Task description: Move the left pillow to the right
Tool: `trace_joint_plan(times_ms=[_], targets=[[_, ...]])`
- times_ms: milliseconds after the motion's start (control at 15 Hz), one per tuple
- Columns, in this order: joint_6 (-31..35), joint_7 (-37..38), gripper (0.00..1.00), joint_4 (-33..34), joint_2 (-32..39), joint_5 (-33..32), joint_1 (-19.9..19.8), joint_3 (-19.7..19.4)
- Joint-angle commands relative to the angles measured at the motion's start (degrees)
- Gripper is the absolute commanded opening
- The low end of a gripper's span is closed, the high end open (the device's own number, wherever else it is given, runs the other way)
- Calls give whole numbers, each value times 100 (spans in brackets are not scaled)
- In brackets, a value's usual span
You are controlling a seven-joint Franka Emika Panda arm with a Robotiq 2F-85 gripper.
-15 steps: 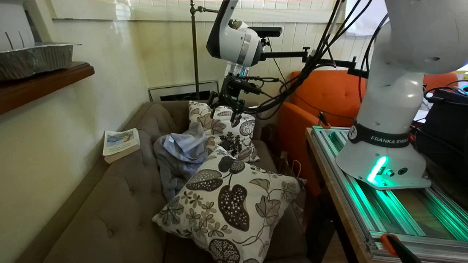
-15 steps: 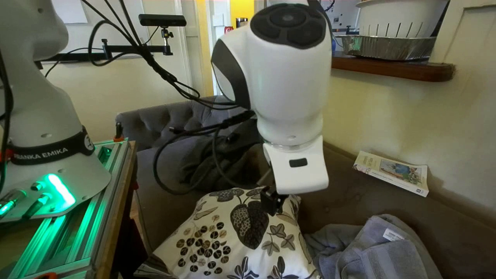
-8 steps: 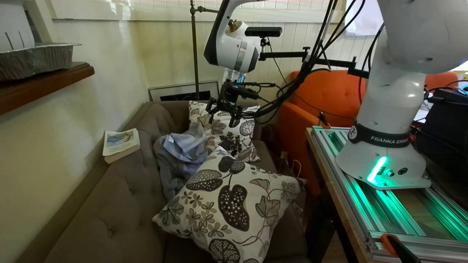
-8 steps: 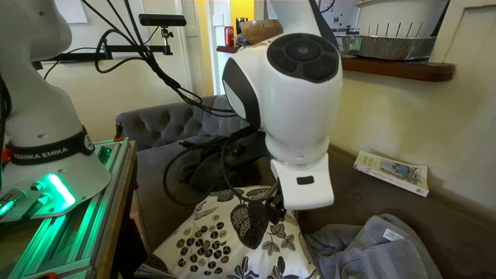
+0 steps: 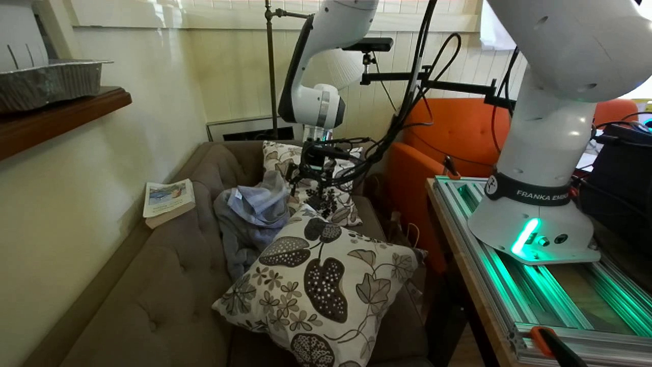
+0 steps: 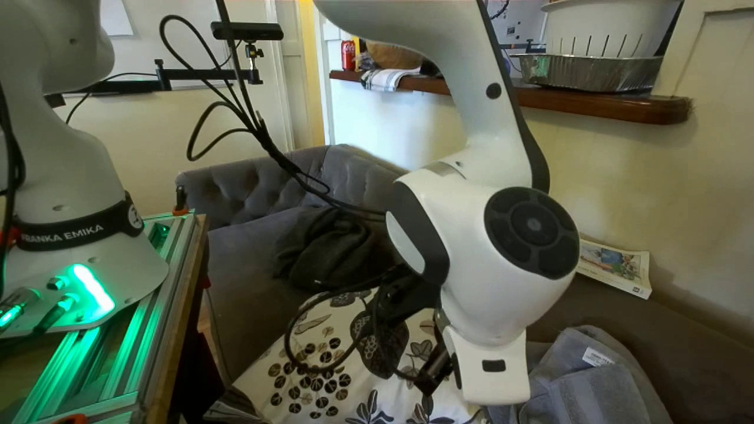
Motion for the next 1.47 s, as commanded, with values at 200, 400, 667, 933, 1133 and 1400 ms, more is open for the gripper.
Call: trace_joint_plan(times_ms=[200,400,667,933,1133,1400], targets=[[-78,747,100,1097,1061,-839,-262,1],[38,924,100,1455,1343,-918,-344,82],[199,1152,100,1914,1618,-814,-404,266],[29,1653,91,2133,1832,-989,-284,220],[-200,2137,59,2127,1928,-1299,-163,79],[-248,2420,32,2162,1945,-1497,-209,113]])
